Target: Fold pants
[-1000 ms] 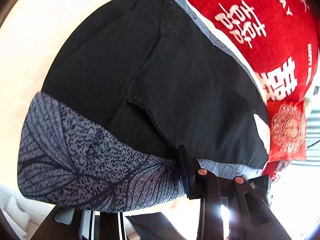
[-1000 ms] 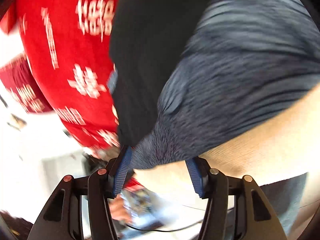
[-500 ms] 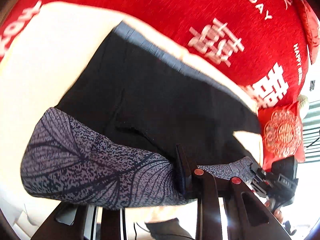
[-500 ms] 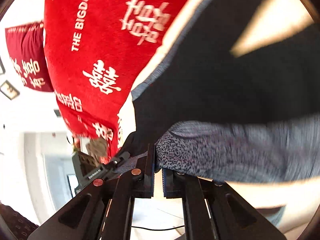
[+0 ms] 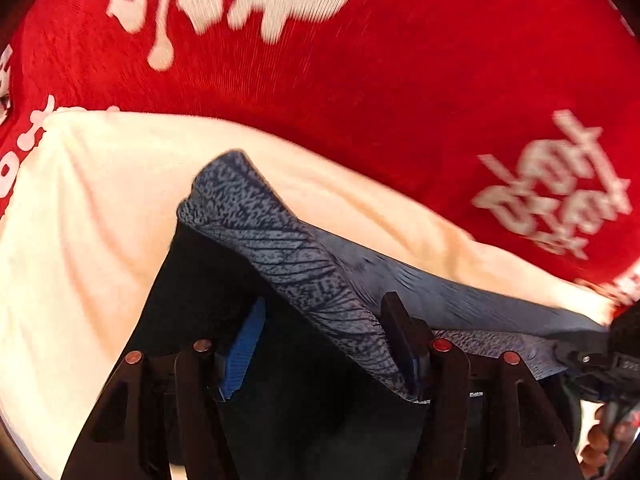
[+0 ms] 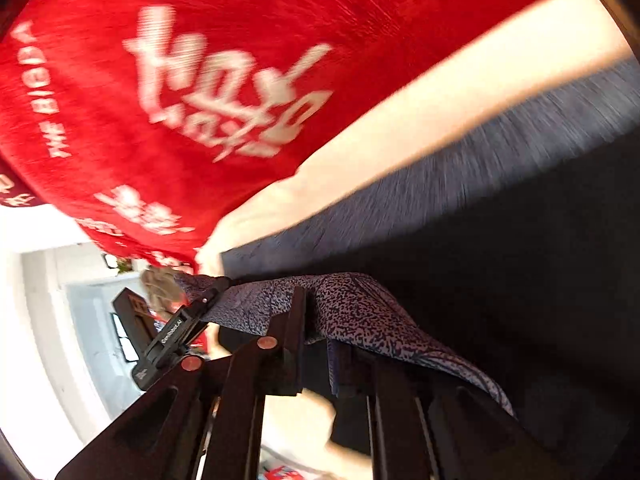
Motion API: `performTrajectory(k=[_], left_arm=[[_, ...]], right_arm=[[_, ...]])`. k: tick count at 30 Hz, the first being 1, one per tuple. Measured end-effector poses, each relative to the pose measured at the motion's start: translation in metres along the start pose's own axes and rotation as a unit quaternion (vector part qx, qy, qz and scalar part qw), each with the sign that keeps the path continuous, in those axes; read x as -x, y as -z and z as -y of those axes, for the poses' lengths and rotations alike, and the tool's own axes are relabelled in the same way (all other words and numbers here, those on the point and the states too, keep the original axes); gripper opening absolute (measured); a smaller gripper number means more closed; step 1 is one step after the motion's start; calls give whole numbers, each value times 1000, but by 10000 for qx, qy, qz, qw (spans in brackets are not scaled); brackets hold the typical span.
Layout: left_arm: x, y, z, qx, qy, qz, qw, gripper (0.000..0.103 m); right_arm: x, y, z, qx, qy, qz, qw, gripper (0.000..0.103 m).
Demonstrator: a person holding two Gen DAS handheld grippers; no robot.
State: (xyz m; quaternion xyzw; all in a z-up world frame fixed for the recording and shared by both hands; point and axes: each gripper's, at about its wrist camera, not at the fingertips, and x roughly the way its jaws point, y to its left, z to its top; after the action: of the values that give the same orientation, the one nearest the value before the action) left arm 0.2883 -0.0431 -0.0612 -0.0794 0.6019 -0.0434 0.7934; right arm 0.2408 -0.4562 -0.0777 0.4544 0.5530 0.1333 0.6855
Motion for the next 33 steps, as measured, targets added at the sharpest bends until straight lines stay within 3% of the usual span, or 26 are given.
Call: performTrajectory(k=[4, 5, 6, 8, 11, 13, 14, 19, 20, 22, 25, 26, 27, 28, 33], left_arm=[[-6, -7, 12, -194, -344, 58, 9992, 67], [2, -8, 13, -167, -346, 64, 9992, 67], [13, -8, 12, -126, -333, 138, 9993, 67], [42, -5, 9, -121, -369, 337, 9987, 67], [68, 5, 4, -249, -515, 381, 9976, 70], [67, 12, 6, -423, -580, 257, 9971, 83], [61, 14, 11, -530, -660, 238, 9961, 83], [-3, 9, 24, -562, -1084, 91, 9925, 83], [-11, 7, 23, -518, -1163, 56, 9918, 83], [-20, 3, 23, -546, -1344, 207, 9892, 87], [-10, 2, 26, -608, -1365, 91, 9887, 87], [-4, 5, 29, -650, -1350, 53, 9887, 87], [4, 11, 32, -718, -1326, 20, 9886, 87], [15, 19, 37, -831, -1273, -5, 9884, 87], [49, 69, 69, -1385, -865, -274, 9862, 87]], right_arm=[[-8, -12, -6, 146, 225, -175, 9995, 14], [-3, -9, -12, 254, 197, -191, 9993, 30], [5, -4, -23, 430, 142, -152, 9989, 62], [23, 8, -44, 764, 131, -15, 9970, 91], [41, 32, -73, 1255, 278, 168, 9916, 87], [30, 38, -80, 1442, 428, -30, 9886, 58], [16, 38, -83, 1585, 661, -185, 9850, 45], [-44, 17, -72, 2217, 1681, -228, 9602, 43], [-46, 8, -69, 2211, 1654, -150, 9610, 36], [-34, -6, -66, 1953, 1435, 45, 9702, 35], [1, -13, -62, 1565, 1191, 469, 9794, 39], [16, -11, -57, 1434, 1059, 541, 9825, 45], [28, -6, -54, 1360, 989, 576, 9841, 58], [36, -1, -49, 1296, 925, 583, 9855, 62], [92, 59, -10, 906, 871, 492, 9909, 64]])
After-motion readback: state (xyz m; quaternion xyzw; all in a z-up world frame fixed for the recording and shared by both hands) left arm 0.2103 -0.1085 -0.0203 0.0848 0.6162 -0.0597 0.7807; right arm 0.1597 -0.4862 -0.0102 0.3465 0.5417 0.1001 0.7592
